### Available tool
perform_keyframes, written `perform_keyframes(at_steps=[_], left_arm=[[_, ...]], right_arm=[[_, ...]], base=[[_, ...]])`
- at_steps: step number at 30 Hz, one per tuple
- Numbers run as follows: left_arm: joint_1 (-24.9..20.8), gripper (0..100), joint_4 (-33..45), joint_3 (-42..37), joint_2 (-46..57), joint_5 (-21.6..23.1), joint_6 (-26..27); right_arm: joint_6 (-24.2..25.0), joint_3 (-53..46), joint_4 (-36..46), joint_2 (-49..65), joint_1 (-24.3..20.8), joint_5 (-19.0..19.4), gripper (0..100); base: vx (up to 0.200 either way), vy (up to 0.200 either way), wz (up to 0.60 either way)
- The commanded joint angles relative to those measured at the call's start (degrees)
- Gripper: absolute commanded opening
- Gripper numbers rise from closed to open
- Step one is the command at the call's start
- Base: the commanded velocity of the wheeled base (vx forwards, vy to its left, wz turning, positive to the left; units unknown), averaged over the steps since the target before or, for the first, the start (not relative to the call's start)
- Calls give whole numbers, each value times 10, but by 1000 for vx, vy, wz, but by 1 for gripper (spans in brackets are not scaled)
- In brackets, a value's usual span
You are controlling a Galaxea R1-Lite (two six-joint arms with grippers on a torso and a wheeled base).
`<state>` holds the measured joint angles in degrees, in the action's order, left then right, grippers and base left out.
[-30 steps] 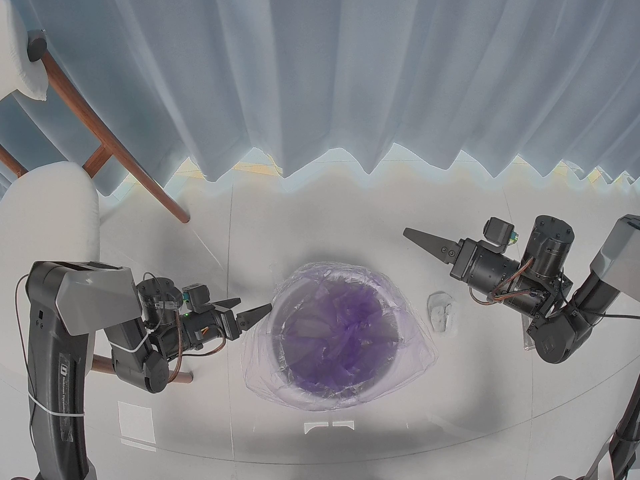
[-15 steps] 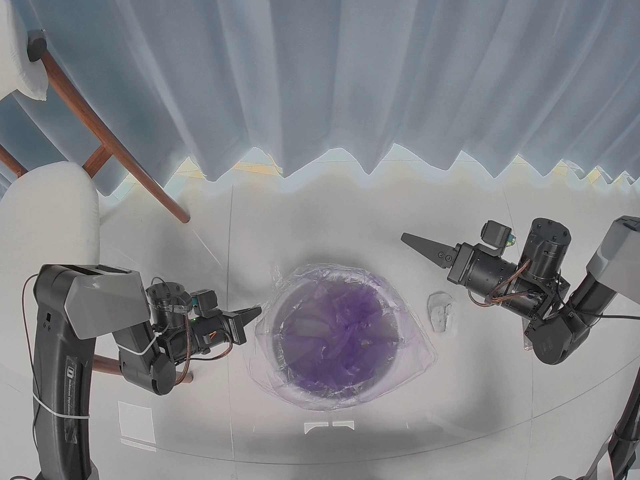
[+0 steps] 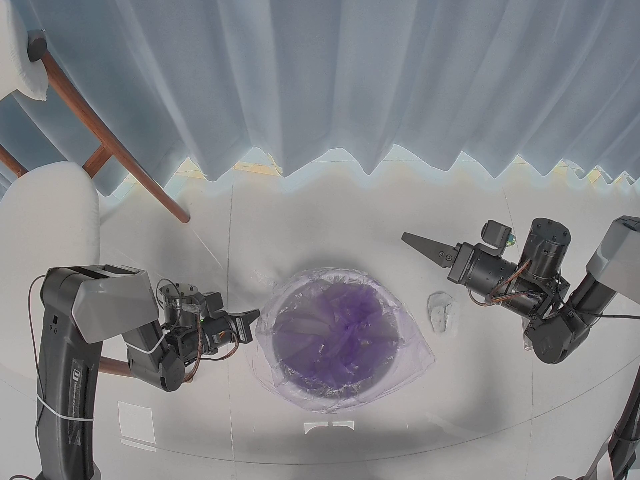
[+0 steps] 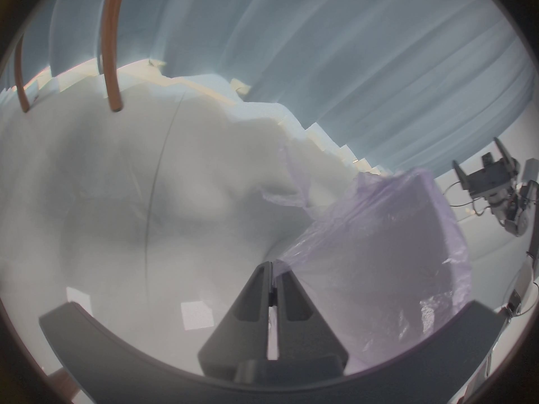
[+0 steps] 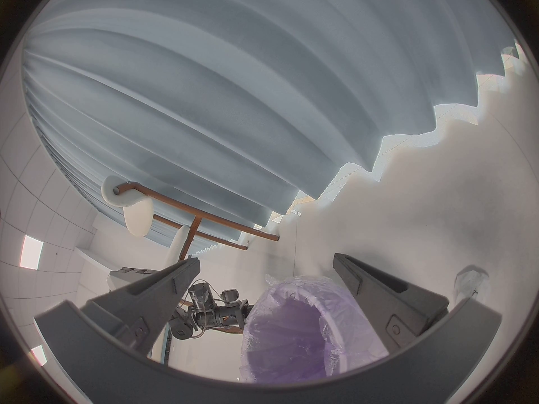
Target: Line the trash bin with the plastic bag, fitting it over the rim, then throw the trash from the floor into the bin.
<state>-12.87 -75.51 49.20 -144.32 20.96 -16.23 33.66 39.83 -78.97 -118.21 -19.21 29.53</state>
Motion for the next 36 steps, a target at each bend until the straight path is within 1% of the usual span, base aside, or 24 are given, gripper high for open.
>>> perform_keyframes(at_steps=[1,5,6,7,10,14,18,22,23,25,28,29,30,36], left_arm=[[-5,0,34,22,-1,-43,1],[-19,0,52,27,-3,-85,1],[-21,0,53,27,-4,-89,1],[-29,0,55,33,-7,-114,2],[-40,0,52,39,-17,-146,3],[-48,0,55,41,-26,-165,3],[-52,0,44,48,-51,-174,29],[-48,0,-1,51,-58,-177,36],[-48,100,-7,49,-55,-177,35],[-46,100,-17,42,-44,-174,34],[-41,100,-21,27,11,-174,28],[-41,100,-21,27,11,-174,28],[-39,100,-17,14,42,-174,27],[-39,100,-1,-25,134,-198,33]], right_arm=[[0,0,0,-4,1,0,100],[0,1,0,-9,1,0,100],[0,1,0,-10,0,0,100],[0,2,0,-11,1,0,100],[0,3,0,-11,1,0,100],[0,3,0,-11,1,0,100],[0,3,0,-11,1,0,100],[0,3,0,-11,1,0,100],[0,3,0,-12,1,0,100],[0,3,0,-12,1,0,100],[0,3,0,-11,1,0,100],[0,3,0,-11,1,0,100],[0,3,0,-10,1,0,100],[0,2,0,-8,1,0,100]], base=[[0,0,0],[0,0,0],[0,0,0],[0,0,0],[0,0,0],[0,0,0],[0,0,0],[0,0,0],[0,0,0],[0,0,0],[0,0,0],[0,0,0],[0,0,0],[0,0,0]])
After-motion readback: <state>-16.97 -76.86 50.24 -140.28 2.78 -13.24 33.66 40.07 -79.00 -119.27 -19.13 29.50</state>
